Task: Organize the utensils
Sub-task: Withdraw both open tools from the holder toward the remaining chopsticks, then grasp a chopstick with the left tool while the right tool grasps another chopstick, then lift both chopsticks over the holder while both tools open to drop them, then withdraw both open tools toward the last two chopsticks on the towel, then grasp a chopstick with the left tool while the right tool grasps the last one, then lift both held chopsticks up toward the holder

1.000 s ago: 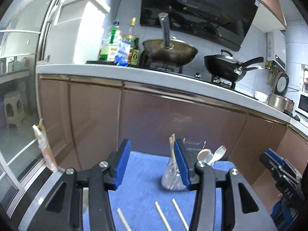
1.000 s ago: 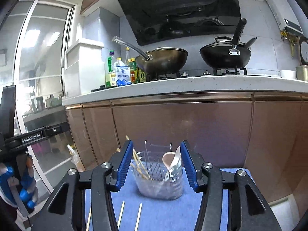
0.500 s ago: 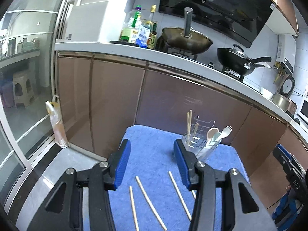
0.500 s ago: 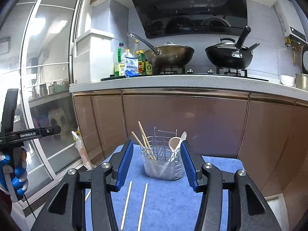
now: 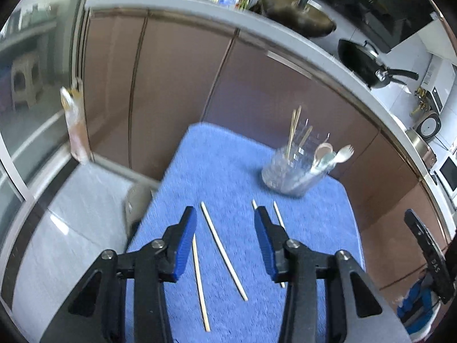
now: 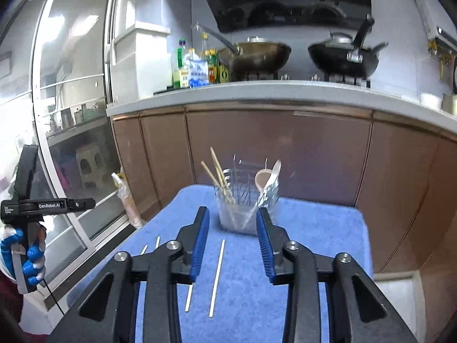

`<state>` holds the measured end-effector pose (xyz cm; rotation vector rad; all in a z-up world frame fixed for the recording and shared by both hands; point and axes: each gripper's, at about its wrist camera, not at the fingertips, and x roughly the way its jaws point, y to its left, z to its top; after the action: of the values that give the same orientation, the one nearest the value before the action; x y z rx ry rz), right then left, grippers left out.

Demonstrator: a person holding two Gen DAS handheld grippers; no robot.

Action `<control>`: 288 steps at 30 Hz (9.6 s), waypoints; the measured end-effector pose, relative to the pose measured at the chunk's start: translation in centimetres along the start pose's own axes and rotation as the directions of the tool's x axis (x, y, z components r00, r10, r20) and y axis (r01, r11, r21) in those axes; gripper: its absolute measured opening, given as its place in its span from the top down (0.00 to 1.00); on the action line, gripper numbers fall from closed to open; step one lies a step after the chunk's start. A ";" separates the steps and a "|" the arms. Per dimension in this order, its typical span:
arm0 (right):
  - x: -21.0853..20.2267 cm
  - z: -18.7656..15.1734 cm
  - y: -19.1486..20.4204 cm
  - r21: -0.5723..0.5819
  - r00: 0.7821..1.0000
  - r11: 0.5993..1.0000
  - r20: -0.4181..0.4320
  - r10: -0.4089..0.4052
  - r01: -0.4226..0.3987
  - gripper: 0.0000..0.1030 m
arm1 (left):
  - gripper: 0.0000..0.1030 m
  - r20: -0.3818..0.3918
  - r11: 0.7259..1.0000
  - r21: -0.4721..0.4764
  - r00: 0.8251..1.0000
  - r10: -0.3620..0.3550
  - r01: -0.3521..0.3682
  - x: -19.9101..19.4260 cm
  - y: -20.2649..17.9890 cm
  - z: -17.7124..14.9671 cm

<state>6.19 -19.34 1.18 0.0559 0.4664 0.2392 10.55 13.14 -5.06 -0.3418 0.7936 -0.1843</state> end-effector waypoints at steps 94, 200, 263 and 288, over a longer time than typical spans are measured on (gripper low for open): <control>14.7 11.3 -1.9 0.001 0.953 0.990 0.270 0.138 -0.144 0.95 | 0.96 0.392 0.961 0.179 0.881 -0.265 0.210 5.6 -16.8 15.2; 1.3 -8.5 -7.1 0.208 0.999 0.977 -0.015 -0.043 0.045 0.45 | 0.56 0.077 0.985 0.125 0.991 0.110 -0.119 5.0 -12.5 -3.3; 32.1 -7.0 8.7 -0.063 0.639 0.971 -0.762 0.102 -0.230 0.91 | 0.83 -0.599 0.985 -0.079 0.797 0.076 -0.154 21.8 1.2 0.0; 18.3 -4.3 7.3 0.037 0.856 0.973 -0.469 0.218 -0.227 0.95 | 0.95 -0.241 0.999 -0.002 0.970 0.038 -0.040 10.5 -1.5 -0.1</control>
<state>18.50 -7.84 -9.88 0.0316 0.9479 0.4919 17.66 8.68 -11.49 -0.3136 1.0410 -0.1885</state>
